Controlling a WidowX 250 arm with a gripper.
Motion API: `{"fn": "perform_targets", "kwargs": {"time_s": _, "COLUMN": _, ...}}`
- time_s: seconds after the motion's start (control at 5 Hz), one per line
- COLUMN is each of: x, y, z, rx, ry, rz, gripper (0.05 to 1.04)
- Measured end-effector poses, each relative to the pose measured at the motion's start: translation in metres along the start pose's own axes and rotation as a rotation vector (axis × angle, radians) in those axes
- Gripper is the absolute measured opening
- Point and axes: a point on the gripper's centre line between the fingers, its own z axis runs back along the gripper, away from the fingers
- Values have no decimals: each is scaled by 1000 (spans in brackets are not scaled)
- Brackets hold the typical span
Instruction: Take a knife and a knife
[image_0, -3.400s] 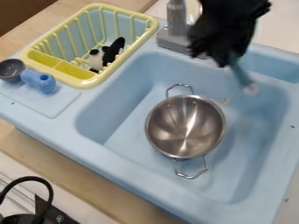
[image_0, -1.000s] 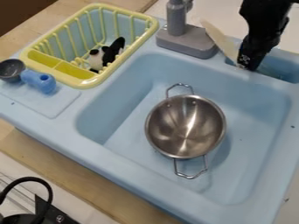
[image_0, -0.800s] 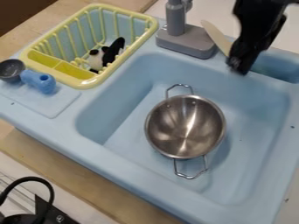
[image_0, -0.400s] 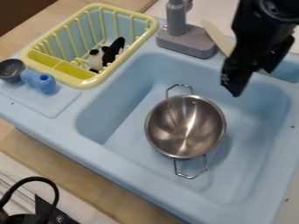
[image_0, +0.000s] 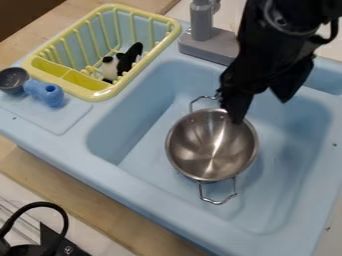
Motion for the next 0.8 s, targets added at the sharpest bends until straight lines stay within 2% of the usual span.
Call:
{"fn": "perform_targets", "kwargs": {"time_s": 0.4, "x": 11, "y": 23, "z": -3, "rx": -65, "ry": 109, "rz": -251, "gripper": 991}}
{"fn": "perform_targets", "kwargs": {"time_s": 0.6, "x": 19, "y": 30, "z": -7, "rx": -81, "ry": 167, "rz": -435, "gripper": 992}}
{"fn": "perform_targets", "kwargs": {"time_s": 0.8, "x": 23, "y": 39, "z": -15, "rx": -91, "ry": 218, "rz": -515, "gripper": 991}}
